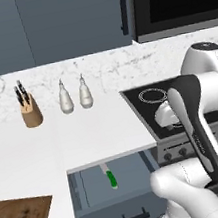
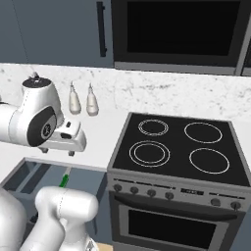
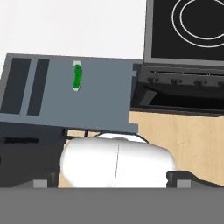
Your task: Pick up the knife from the drawer and place it on the cutting board. Then place the meat from the plate to the cutting board.
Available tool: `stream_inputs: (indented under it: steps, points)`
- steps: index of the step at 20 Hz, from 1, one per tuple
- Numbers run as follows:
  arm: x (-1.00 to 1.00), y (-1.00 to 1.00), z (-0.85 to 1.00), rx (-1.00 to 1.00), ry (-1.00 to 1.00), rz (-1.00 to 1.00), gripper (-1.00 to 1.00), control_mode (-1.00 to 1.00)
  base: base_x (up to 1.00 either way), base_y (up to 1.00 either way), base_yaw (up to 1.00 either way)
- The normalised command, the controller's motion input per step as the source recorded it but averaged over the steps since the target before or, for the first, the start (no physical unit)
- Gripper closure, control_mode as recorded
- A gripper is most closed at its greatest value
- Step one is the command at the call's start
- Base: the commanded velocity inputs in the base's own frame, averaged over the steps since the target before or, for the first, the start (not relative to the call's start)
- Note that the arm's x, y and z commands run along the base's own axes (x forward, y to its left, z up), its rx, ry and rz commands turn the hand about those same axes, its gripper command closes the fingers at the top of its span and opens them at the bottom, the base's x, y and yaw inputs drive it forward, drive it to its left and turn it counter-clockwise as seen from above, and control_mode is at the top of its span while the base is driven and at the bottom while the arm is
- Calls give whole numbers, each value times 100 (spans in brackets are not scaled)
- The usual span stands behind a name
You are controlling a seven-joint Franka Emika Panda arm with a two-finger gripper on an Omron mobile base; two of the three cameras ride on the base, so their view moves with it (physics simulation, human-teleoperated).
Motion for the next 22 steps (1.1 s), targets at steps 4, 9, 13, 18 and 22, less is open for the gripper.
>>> stream_inputs:
  steps: [4,9,13,18,22]
  points:
    - [0,0,0,0,0,0,-100,100,-46,0,27]
    - [0,0,0,0,0,0,-100,100,-45,2,47]
    - [0,0,0,0,0,0,-100,100,-39,16,57]
    - [0,0,0,0,0,0,-100,100,-15,35,64]
    - [0,0,0,0,0,0,-100,100,-2,31,68]
